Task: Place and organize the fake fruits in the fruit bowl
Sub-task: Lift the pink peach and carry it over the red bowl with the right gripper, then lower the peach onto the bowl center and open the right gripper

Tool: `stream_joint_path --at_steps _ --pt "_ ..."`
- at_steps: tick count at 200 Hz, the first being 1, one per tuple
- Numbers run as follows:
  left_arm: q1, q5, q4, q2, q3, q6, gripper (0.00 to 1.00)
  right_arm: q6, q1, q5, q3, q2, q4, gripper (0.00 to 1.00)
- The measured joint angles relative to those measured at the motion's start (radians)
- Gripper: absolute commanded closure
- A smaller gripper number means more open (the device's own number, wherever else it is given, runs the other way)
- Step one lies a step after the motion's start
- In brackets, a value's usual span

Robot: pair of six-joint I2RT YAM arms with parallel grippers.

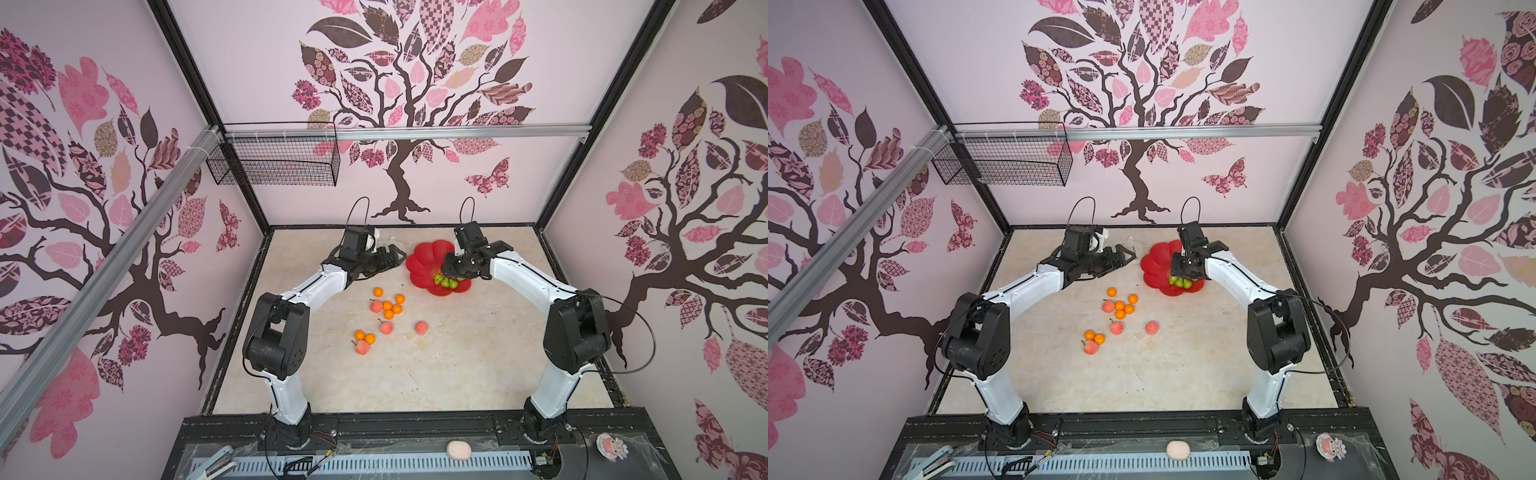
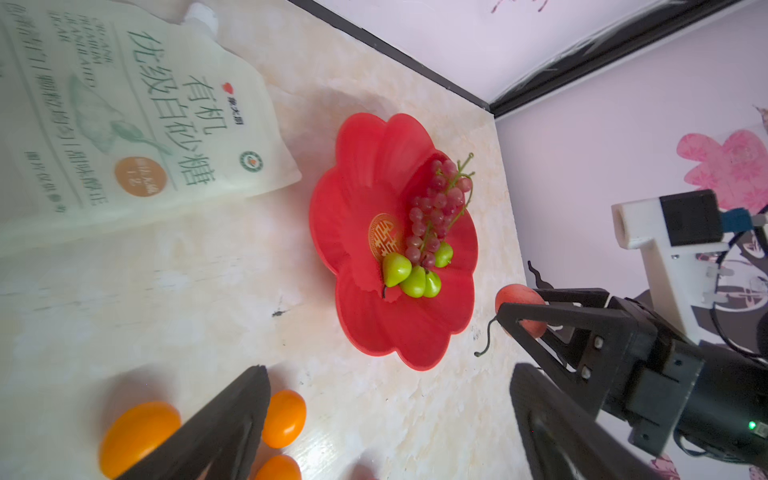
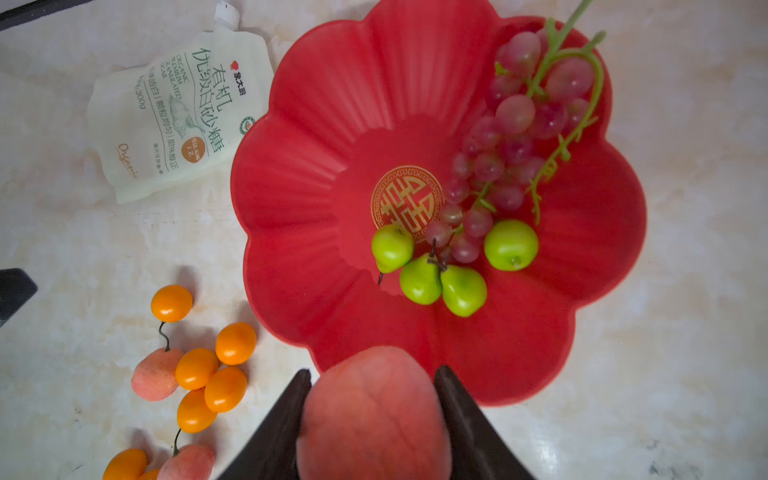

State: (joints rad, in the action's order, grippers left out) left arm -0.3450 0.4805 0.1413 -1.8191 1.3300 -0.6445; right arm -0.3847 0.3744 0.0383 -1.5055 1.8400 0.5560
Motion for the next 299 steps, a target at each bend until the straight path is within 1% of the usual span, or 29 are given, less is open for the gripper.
stream_joint_path --at_steps 33,55,103,130,152,195,299 --pt "0.029 0.019 0.01 -0.011 0.024 -0.002 0.06 0.011 -0.004 0.003 -0.111 0.116 0.005 0.5" --pt "0.029 0.042 0.01 -0.019 0.035 -0.007 0.06 0.021 -0.008 0.003 -0.193 0.192 0.008 0.5" --pt "0.024 0.108 0.004 -0.095 0.06 -0.041 0.06 0.027 -0.038 0.002 -0.324 0.321 0.034 0.5" --pt "0.005 0.111 0.023 -0.117 0.076 -0.055 0.06 0.03 -0.05 -0.003 -0.382 0.385 0.06 0.5" --pt "-0.033 0.081 0.052 -0.125 0.117 -0.056 0.05 0.033 -0.057 -0.008 -0.42 0.426 0.08 0.49" --pt "-0.092 0.025 0.084 -0.125 0.135 -0.056 0.05 0.042 -0.056 -0.009 -0.452 0.476 0.107 0.48" --pt "-0.092 0.008 0.116 -0.126 0.135 -0.058 0.05 0.052 -0.055 -0.008 -0.489 0.5 0.143 0.45"
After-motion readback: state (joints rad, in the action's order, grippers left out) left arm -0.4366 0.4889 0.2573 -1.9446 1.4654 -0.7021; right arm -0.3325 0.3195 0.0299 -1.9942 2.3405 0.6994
